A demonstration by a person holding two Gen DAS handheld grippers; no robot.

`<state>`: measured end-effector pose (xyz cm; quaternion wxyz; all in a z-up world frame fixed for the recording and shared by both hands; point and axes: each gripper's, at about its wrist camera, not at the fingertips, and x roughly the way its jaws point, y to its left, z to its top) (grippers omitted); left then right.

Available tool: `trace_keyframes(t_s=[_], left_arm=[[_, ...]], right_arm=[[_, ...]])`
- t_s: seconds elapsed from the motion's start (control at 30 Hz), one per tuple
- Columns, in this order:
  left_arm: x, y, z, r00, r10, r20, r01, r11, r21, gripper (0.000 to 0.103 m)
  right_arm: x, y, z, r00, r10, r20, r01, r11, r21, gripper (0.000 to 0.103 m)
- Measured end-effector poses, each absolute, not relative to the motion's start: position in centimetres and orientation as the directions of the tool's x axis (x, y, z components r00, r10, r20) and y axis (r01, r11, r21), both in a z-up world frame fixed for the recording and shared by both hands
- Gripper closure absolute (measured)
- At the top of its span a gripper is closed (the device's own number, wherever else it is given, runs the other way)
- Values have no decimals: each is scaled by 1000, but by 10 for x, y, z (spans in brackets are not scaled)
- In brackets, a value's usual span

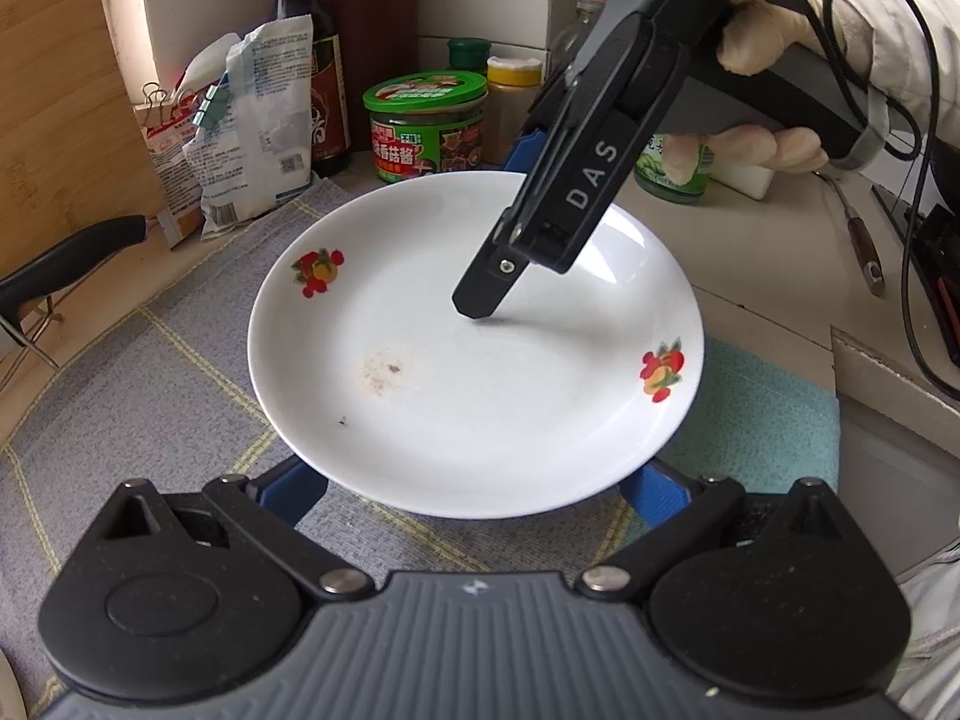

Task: Organize plates and bowls
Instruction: 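Lower the plate onto the stack and open the right gripper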

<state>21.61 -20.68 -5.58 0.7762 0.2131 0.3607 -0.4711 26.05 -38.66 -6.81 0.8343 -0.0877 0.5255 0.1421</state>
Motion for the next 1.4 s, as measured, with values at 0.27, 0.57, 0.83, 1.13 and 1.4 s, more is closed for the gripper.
trace_keyframes(t_s=[0.27, 0.57, 0.83, 1.13, 1.4], left_arm=[[215, -206, -55, 300, -578, -759, 886, 465, -4, 1], [209, -207, -49, 319, -597, -736, 891, 453, 19, 1], [215, -193, -37, 394, -591, -704, 834, 551, 5, 1], [221, -173, -27, 502, -547, -670, 738, 675, 2, 1], [222, -156, -24, 598, -469, -650, 602, 799, -23, 1]], right_arm=[[261, -387, -66, 400, 143, -905, -313, 950, 11, 9], [260, -389, -74, 379, 86, -921, -308, 951, -38, 7], [252, -379, -55, 470, 84, -879, -334, 938, -89, 2], [225, -371, -53, 585, 41, -810, -254, 958, -135, 0], [188, -381, -66, 638, 10, -770, -105, 992, -75, 0]])
